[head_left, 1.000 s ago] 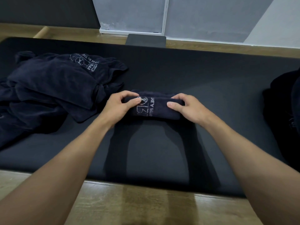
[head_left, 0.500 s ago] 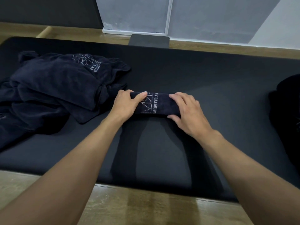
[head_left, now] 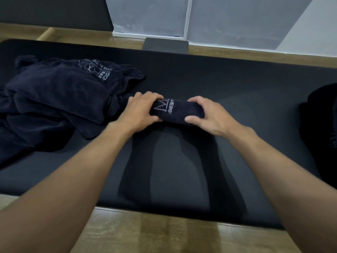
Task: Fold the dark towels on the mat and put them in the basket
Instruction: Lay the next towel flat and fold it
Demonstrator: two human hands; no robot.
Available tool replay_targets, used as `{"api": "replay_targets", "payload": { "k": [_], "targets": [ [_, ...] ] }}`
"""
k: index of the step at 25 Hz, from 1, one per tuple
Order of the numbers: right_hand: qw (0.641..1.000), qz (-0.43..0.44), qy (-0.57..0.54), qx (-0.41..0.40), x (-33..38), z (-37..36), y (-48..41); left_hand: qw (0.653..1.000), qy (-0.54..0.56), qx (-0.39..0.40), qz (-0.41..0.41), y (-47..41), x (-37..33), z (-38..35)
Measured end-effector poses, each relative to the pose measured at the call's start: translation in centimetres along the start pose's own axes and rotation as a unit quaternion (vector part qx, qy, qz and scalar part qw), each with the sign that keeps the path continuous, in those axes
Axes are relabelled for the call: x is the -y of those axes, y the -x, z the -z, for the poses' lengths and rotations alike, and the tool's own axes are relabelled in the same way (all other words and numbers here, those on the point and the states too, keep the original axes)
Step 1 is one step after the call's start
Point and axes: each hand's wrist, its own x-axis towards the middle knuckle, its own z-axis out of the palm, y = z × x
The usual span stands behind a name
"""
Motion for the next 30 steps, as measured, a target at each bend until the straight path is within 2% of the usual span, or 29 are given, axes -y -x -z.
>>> {"api": "replay_targets", "payload": {
  "k": [2, 3, 5, 7, 9, 11, 12, 15, 19, 20, 22, 24, 26, 28, 30],
  "targets": [
    [0.998, 0.021, 0.062, -0.006, -0.3, -0.7, 0.7, 0.993, 0.067, 0.089, 0.032, -1.9, 0.4, 1.8],
    [0.999, 0.012, 0.045, -0.019, -0.5, -0.7, 1.1, 0.987, 0.106, 0.116, 0.045, -2.2, 0.3, 2.3],
    [0.991, -0.052, -0.124, -0.025, -1.1, 0.0, 2.4, 0.968, 0.218, 0.101, 0.078, -1.8, -0.9, 2.2],
    [0.930, -0.133, -0.344, -0.003, -2.0, 0.8, 4.5, 0.916, 0.376, 0.021, 0.140, -0.8, -3.3, 0.6],
    [0.860, -0.197, -0.472, -0.010, -3.1, 1.2, 6.9, 0.841, 0.504, -0.013, 0.193, -0.2, -6.2, -1.1],
    [0.795, -0.249, -0.550, -0.067, -3.9, 2.1, 8.7, 0.792, 0.569, 0.056, 0.213, -0.4, -9.0, -2.2],
    [0.767, -0.274, -0.570, -0.106, -4.5, 2.8, 9.3, 0.783, 0.580, 0.093, 0.204, -0.7, -10.4, -2.5],
    [0.719, -0.320, -0.581, -0.208, -7.3, 5.5, 11.1, 0.795, 0.566, 0.126, 0.175, -3.2, -15.1, -3.7],
    [0.698, -0.303, -0.597, -0.254, -10.8, 6.9, 14.0, 0.828, 0.525, 0.057, 0.186, -8.5, -22.1, -7.1],
    [0.683, -0.312, -0.603, -0.270, -11.2, 6.8, 14.5, 0.837, 0.512, 0.043, 0.186, -9.5, -23.7, -7.9],
    [0.620, -0.337, -0.631, -0.324, -12.0, 6.9, 14.7, 0.833, 0.522, 0.056, 0.173, -11.4, -27.0, -9.8],
    [0.555, -0.358, -0.652, -0.373, -12.5, 7.2, 13.9, 0.823, 0.535, 0.101, 0.163, -12.4, -29.9, -12.1],
    [0.520, -0.371, -0.658, -0.399, -12.9, 7.4, 12.8, 0.853, 0.483, 0.127, 0.153, -12.8, -32.0, -14.0],
    [0.510, -0.384, -0.655, -0.404, -13.3, 7.3, 12.0, 0.884, 0.432, 0.100, 0.146, -12.9, -33.2, -15.2],
    [0.522, -0.400, -0.640, -0.397, -13.8, 7.3, 11.8, 0.885, 0.437, 0.075, 0.141, -12.7, -33.9, -15.6]
  ]
}}
